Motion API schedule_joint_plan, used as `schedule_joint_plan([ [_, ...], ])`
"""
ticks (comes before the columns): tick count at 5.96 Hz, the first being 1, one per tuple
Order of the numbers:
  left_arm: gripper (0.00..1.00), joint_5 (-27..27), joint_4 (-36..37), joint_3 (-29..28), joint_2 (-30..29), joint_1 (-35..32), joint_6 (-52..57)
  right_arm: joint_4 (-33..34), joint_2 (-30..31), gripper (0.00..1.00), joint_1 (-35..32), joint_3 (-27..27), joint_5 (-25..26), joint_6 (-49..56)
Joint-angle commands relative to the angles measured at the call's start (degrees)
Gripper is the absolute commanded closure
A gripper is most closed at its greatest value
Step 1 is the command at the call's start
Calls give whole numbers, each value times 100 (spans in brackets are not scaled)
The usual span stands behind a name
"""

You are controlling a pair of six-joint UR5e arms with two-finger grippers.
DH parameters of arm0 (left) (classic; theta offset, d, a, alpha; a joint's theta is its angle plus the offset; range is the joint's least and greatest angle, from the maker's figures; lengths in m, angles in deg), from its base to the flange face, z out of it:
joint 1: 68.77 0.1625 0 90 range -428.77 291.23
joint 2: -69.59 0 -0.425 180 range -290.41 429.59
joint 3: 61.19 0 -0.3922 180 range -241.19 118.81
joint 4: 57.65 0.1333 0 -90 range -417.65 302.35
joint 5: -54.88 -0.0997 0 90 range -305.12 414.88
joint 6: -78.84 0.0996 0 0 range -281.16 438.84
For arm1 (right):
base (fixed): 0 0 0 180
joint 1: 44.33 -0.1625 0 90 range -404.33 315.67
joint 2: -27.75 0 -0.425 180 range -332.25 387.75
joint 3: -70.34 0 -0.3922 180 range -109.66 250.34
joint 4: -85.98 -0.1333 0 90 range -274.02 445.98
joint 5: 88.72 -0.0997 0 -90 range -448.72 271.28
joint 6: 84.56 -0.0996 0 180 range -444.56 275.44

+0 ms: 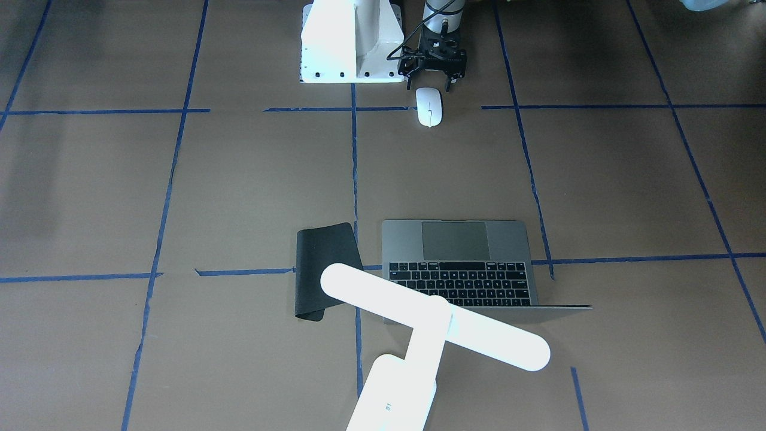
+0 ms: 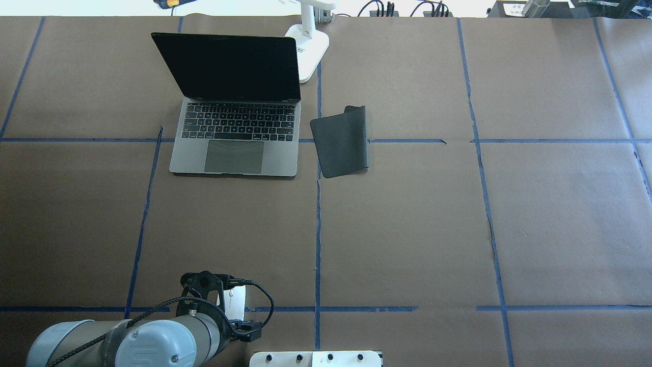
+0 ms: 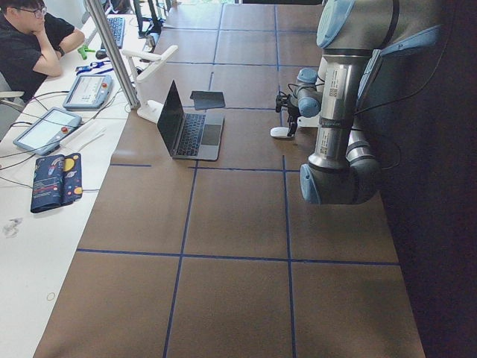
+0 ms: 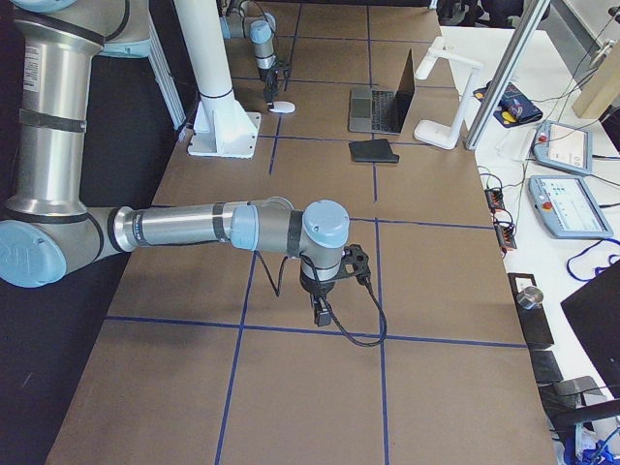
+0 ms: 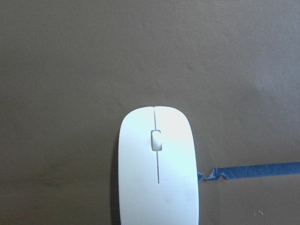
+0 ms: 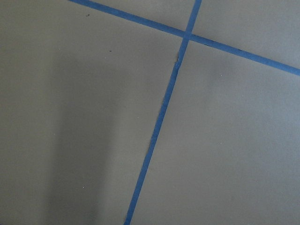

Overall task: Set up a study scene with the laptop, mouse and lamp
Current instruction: 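Lower the left gripper over the white mouse and grasp it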

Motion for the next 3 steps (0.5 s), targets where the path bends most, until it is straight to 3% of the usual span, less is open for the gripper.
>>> schedule_joint_plan([
  [1, 0, -44, 8, -91, -9, -2, -15, 8, 1, 0, 0, 1, 0, 0],
  [3, 0, -26, 0, -144, -26, 7, 3, 8, 1, 0, 0, 1, 0, 0],
])
